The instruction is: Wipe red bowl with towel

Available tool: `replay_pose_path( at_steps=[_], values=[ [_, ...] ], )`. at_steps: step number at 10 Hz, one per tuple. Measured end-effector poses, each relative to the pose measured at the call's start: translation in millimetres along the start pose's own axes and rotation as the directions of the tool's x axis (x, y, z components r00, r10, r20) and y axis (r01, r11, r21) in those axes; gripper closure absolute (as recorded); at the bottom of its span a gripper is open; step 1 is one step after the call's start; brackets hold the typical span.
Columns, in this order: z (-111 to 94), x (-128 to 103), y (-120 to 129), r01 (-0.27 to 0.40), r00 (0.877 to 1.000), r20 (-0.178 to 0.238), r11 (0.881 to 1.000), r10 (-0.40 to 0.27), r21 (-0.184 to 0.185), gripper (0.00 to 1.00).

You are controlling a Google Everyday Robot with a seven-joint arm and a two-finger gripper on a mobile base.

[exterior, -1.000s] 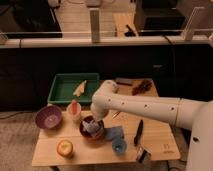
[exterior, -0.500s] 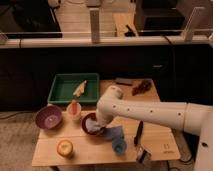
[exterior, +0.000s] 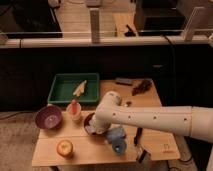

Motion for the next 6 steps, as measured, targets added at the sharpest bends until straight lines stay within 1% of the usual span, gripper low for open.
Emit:
replay_pose_path(
  at_steps=[2, 4, 6],
  values=[
    [6, -21, -19, 0.072, 0.997, 0.033, 0.997, -0.072, 0.0, 1.0],
    [7, -23, -33, 0.107, 0.992, 0.059, 0.994, -0.108, 0.023, 1.0],
    [3, -14, -52, 0.119, 0.991, 0.062, 0.991, -0.122, 0.054, 1.0]
  ],
)
